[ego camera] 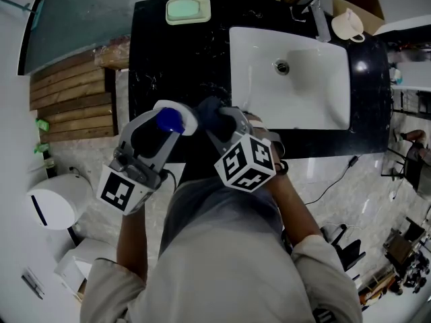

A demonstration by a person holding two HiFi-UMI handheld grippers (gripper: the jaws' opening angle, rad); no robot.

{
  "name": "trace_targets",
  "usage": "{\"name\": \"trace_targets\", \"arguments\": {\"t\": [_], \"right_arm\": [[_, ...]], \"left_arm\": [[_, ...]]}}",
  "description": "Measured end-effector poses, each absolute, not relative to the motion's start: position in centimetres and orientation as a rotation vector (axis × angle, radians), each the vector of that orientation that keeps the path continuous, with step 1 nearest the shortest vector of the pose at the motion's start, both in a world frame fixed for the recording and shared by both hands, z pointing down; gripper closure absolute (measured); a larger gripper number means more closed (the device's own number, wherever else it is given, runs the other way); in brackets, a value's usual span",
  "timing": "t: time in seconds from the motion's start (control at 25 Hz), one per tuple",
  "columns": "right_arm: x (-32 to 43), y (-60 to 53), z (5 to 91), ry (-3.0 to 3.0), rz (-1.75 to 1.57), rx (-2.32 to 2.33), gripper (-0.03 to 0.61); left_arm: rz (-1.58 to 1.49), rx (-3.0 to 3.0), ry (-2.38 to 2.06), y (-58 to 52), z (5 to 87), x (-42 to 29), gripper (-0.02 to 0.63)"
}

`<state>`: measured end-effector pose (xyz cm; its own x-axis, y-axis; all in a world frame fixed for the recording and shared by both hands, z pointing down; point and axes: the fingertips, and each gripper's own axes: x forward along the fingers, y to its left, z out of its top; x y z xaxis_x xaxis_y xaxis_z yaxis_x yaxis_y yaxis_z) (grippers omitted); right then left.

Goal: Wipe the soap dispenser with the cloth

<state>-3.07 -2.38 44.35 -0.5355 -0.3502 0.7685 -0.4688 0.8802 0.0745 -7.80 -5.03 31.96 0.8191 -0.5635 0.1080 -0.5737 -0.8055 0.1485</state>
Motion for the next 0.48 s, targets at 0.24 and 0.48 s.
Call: {"name": "trace_targets", "arguments": {"t": [0.24,0.48], "right_arm": [[-3.1,-2.4,44.9,-2.173,0.187,0.577,0.460],[-3.3,-2.3,45.5,-2.155,0.191,0.566,0.460]], "left_arm": [[0.086,2.828,-0.891,-5.0,31.9,-7.8,0.488],[0.093,2.829,-0.890,-5.0,32.0,-7.8,0.488]]}}
